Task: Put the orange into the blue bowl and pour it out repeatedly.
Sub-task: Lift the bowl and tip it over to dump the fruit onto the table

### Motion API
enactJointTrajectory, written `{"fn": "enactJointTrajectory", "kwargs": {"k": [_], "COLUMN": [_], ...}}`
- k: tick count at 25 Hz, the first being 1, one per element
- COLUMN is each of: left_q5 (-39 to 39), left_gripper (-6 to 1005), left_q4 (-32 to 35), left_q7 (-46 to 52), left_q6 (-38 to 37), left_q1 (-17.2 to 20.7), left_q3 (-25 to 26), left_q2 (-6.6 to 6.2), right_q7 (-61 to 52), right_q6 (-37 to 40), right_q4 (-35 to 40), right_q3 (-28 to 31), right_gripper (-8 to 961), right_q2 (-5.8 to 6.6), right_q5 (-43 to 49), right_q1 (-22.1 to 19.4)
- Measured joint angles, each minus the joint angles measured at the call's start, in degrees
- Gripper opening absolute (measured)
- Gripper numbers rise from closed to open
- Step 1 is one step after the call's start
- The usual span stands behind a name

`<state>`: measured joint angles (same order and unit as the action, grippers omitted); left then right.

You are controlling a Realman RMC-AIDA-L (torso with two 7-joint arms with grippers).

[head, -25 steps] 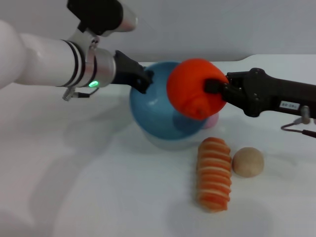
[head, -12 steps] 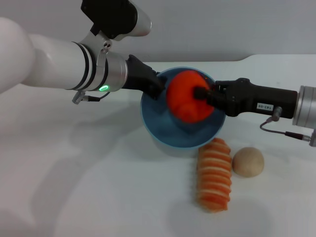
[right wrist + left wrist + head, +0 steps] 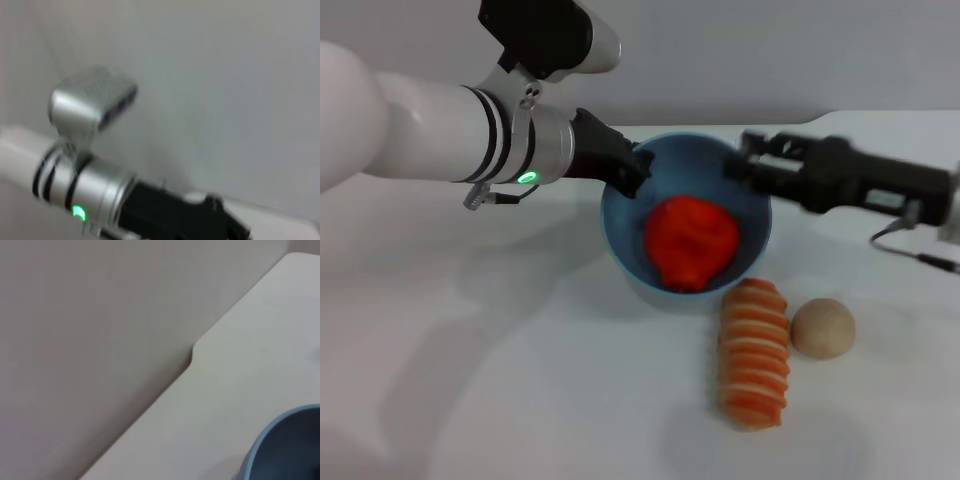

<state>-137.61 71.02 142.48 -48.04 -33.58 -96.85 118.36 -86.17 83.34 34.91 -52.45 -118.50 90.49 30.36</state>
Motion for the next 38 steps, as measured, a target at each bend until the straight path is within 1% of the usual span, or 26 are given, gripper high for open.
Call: {"fn": "enactJointTrajectory", "kwargs": {"k": [1, 2, 5, 6, 8, 11, 14, 17, 21, 25, 29, 32, 33, 34, 36, 38], "left_q5": [-0.1, -0.5, -0.7, -0.8, -0.9, -1.0, -1.0, -1.5, -3.2, -9.5, -18.2, -26.0, -27.6, -27.7, -27.7, -27.7], "left_gripper": [0, 0, 0, 0, 0, 0, 0, -1, -1, -1, -1, 0, 0, 0, 0, 0], "left_q4": [0.0, -0.2, -0.4, -0.4, -0.4, 0.2, 1.2, 2.0, 3.1, 5.5, 8.6, 10.0, 10.3, 10.2, 9.2, 8.2], "left_q7": [-0.2, -0.4, -0.5, -0.6, -1.0, -1.3, -2.2, -3.4, -4.2, -4.4, -5.6, -10.4, -13.6, -16.6, -24.3, -29.1], "left_q6": [0.4, 1.3, 2.2, 2.9, 3.5, 4.4, 5.9, 8.9, 11.8, 15.2, 22.5, 31.2, 35.5, 38.9, 48.8, 57.0], "left_q1": [0.1, 0.2, 0.3, 0.3, 0.6, 1.0, 1.1, 1.1, 1.1, 2.2, 5.9, 10.5, 12.5, 13.7, 17.0, 19.0], "left_q3": [0.0, 0.0, 0.1, 0.2, 0.4, 0.7, 0.4, -1.4, -3.9, -7.9, -13.8, -19.8, -22.2, -23.4, -26.3, -27.8], "left_q2": [-0.03, -0.12, -0.20, -0.26, -0.31, -0.32, -0.32, -0.21, -0.13, -0.12, -0.18, -0.14, -0.09, -0.06, 0.12, 0.20], "right_q7": [1.3, 4.5, 9.3, 9.3, 11.8, 12.8, 16.0, 19.9, 20.8, 20.8, 20.7, 20.7, 20.7, 20.7, 20.7, 20.7], "right_q6": [0.7, 1.2, 1.0, 1.0, 0.5, 0.0, -0.3, -0.7, -1.9, -2.3, -2.0, -1.9, -1.9, -2.0, -2.1, -2.2], "right_q4": [0.9, 2.1, 2.5, 2.5, 1.9, 0.2, -1.6, -4.1, -5.3, -5.8, -6.2, -6.6, -6.9, -7.2, -7.6, -8.0], "right_q3": [0.6, 1.6, 4.0, 4.0, 7.0, 10.1, 11.5, 12.1, 12.2, 13.3, 14.7, 15.7, 16.2, 16.4, 16.6, 16.8], "right_gripper": [417, 446, 531, 531, 532, 532, 533, 533, 533, 533, 533, 533, 533, 533, 532, 532], "right_q2": [-0.01, -0.05, 0.00, 0.00, -0.05, 0.09, 0.01, -0.07, 0.03, -0.05, -0.03, -0.04, -0.08, -0.09, -0.08, -0.04], "right_q5": [-1.9, -5.4, -9.0, -9.0, -9.8, -9.8, -9.8, -9.8, -9.8, -10.3, -10.5, -10.5, -10.5, -10.5, -10.6, -10.6], "right_q1": [-1.5, -4.1, -7.5, -7.5, -8.9, -9.5, -9.9, -9.7, -9.5, -10.0, -10.7, -11.4, -11.6, -11.6, -11.6, -11.5]}}
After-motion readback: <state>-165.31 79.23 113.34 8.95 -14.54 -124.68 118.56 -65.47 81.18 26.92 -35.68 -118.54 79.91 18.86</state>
